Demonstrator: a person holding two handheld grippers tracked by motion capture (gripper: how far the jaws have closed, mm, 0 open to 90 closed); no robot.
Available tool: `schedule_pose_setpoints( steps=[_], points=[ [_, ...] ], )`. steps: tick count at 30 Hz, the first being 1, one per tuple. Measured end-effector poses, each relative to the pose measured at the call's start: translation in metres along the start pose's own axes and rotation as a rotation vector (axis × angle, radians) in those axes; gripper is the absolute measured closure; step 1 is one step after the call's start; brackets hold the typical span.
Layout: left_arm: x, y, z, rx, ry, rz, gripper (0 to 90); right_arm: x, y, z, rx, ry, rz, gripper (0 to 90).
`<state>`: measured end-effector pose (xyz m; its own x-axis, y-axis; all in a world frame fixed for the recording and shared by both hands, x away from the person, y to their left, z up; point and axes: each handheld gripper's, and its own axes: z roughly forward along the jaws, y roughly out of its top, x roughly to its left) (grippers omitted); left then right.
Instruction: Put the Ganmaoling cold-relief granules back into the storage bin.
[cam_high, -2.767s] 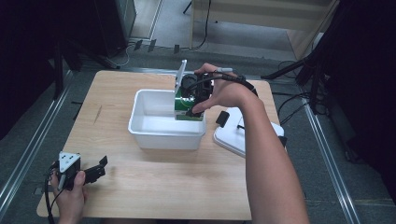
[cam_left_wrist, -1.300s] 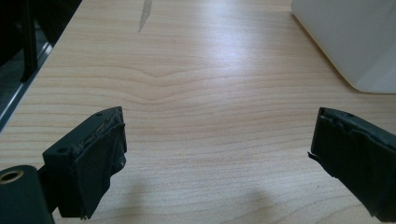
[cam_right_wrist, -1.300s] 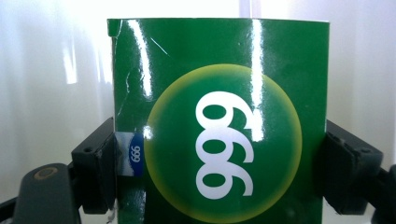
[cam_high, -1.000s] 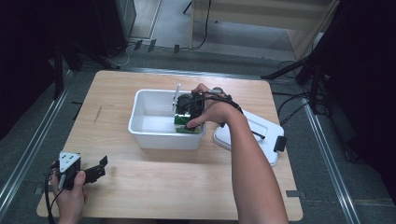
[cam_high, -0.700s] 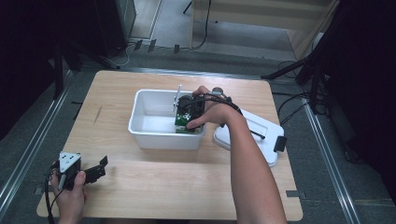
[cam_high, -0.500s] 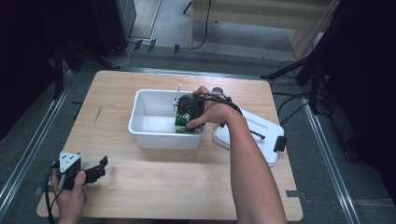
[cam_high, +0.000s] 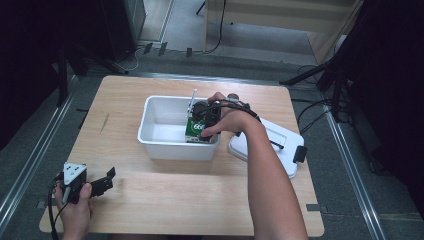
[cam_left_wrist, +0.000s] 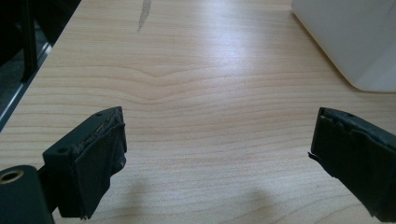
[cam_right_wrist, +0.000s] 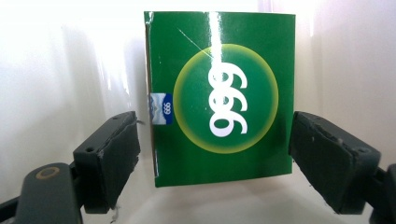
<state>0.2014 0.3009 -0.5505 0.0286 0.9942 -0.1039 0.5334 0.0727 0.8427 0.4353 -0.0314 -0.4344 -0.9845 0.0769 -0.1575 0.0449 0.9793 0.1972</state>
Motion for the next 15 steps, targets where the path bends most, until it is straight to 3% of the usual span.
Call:
schedule_pose_setpoints(
  steps=[4,15],
  points=[
    [0.000,0.000,0.000,0.000,0.001,0.001,4.1,0.002,-0.001,-0.007,-0.024,-0.020,0.009,14.1],
    [-0.001,0.000,0.000,-0.004,0.003,0.003,4.1,0.005,-0.006,-0.049,-0.096,-0.068,0.059,11.4]
  ],
)
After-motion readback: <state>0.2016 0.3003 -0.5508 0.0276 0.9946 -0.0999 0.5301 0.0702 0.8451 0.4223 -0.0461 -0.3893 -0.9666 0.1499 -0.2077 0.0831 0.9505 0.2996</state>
